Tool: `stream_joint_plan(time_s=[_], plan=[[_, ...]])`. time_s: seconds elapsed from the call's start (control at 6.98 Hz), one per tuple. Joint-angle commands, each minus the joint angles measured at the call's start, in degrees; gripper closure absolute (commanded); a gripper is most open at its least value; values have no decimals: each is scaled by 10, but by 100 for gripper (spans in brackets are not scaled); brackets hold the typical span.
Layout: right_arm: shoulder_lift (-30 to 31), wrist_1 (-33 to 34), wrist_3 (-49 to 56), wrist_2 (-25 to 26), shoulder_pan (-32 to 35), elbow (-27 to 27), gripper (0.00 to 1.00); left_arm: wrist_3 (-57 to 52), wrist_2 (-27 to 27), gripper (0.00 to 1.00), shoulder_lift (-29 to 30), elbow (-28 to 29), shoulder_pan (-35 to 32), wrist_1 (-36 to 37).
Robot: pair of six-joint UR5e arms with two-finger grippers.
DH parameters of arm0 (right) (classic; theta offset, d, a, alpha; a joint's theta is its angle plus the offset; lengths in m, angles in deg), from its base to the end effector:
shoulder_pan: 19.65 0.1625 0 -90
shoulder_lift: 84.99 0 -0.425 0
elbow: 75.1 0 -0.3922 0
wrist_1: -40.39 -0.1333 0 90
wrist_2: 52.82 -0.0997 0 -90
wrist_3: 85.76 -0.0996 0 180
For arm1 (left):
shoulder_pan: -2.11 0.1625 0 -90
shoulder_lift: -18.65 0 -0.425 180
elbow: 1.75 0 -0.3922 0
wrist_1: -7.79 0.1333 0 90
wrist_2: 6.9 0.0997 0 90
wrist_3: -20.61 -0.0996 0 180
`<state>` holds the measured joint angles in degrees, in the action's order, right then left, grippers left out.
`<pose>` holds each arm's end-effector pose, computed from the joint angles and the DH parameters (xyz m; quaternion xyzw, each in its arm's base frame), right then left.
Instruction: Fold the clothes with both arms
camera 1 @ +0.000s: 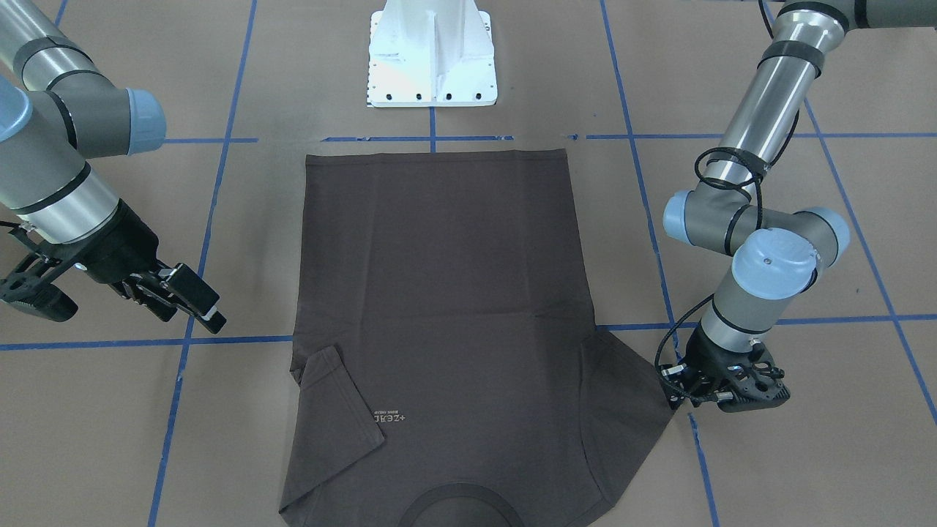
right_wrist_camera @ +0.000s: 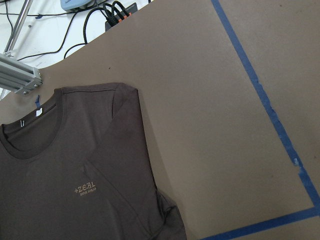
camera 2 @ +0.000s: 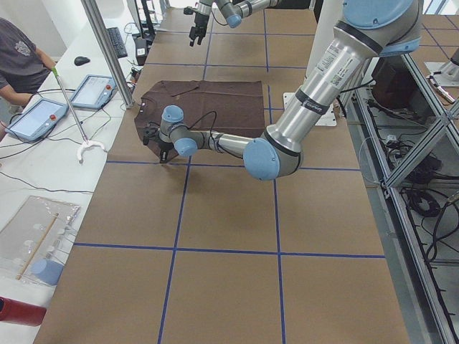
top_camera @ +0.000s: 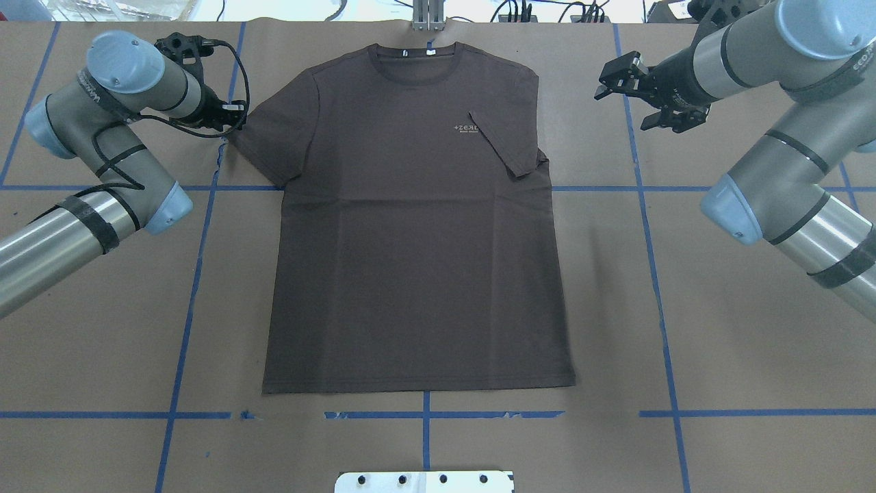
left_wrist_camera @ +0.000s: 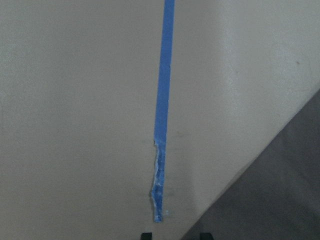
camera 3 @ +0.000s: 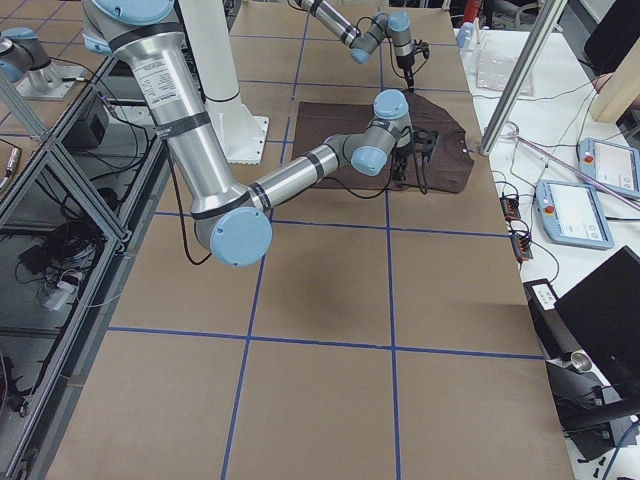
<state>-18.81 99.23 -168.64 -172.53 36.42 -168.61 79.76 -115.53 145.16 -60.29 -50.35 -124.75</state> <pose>-0.2909 -0.5828 0.3314 0.0569 -0.5194 0.2354 0.8195 0.3951 -0.6807 0.4596 0.1540 0.3959 -0.1051 0.8992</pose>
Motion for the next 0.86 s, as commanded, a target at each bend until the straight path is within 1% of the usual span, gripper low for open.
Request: stream_joint_plan(time_s=[0.0,0.29,0.43,0.57,0.72], plan=[[0,0,0,0,0,3,0,0,-1,60,-1,0,3,0],[1,-1,1,-1,0,5,0,0,0,62,-2,0,10,0],[1,-1,0,-1,0,6,0,0,-1,88,-2,-1,10,1],[1,0,0,-1,0,6,0,-2,-3,100,0,-3,10,2],[2,0,0,-1,0,6,0,-3,-6,100,1,-26,10,23]])
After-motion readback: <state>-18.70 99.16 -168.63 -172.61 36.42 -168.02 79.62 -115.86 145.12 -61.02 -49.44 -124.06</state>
